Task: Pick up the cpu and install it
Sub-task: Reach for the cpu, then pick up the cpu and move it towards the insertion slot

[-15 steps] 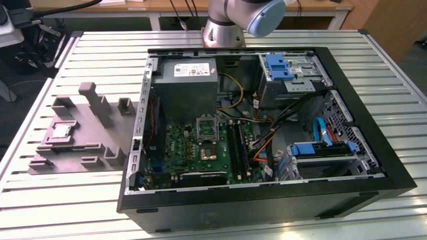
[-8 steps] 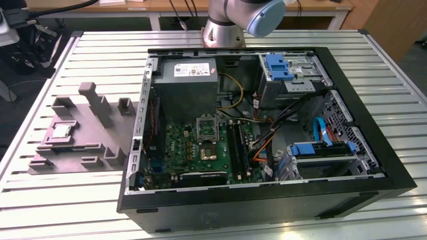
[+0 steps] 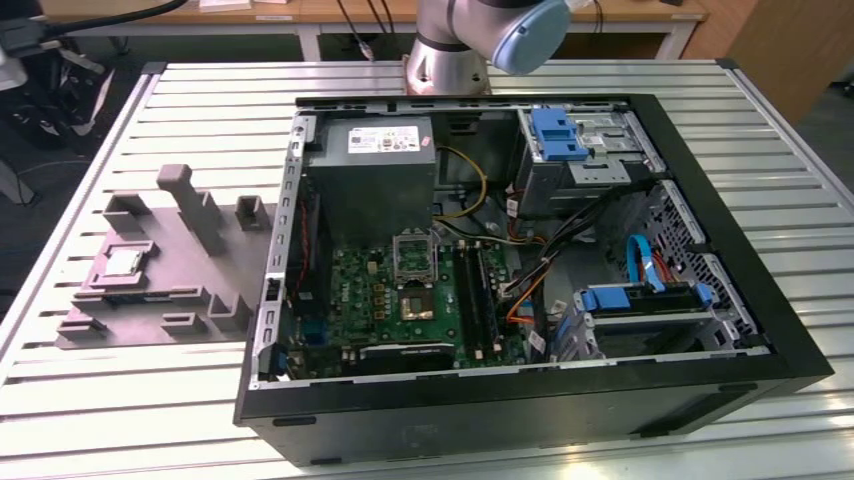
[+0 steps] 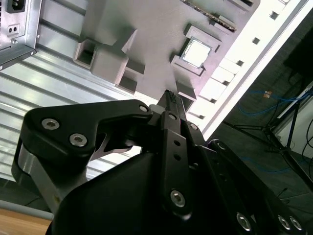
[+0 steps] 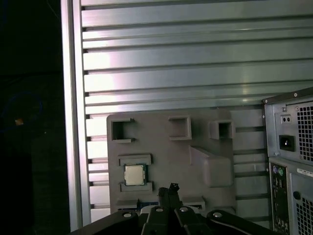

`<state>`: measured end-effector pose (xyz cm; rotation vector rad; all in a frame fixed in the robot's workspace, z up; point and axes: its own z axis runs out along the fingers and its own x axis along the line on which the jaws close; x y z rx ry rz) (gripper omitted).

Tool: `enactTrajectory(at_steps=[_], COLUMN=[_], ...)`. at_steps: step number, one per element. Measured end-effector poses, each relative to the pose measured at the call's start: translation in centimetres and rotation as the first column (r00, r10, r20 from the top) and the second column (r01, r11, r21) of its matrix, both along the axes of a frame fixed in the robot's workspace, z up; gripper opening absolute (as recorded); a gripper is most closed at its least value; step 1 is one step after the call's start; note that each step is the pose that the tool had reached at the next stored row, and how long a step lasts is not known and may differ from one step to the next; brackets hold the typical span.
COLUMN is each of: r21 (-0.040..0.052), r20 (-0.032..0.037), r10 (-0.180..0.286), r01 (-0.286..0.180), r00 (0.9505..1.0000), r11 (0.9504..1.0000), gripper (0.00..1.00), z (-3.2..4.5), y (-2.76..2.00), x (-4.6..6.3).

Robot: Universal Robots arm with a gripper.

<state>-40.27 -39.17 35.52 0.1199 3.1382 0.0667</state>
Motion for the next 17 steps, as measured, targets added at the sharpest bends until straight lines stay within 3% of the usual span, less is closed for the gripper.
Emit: enactTrajectory(at_steps=[10, 11, 17], r21=[0.0, 0.0001, -0.0001], r20=[0.0001, 0.0001, 0.0], r10=[0.0, 0.0, 0.0], r01=[0.0, 0.0, 0.0], r00=[1.0, 1.0, 1.0], r11=[1.0, 1.0, 1.0], gripper=[0.11, 0.11, 0.11], z=[-0.11, -0.13, -0.12], y=[0.09, 0.13, 0.13], x=[-0.9, -2.0, -2.1])
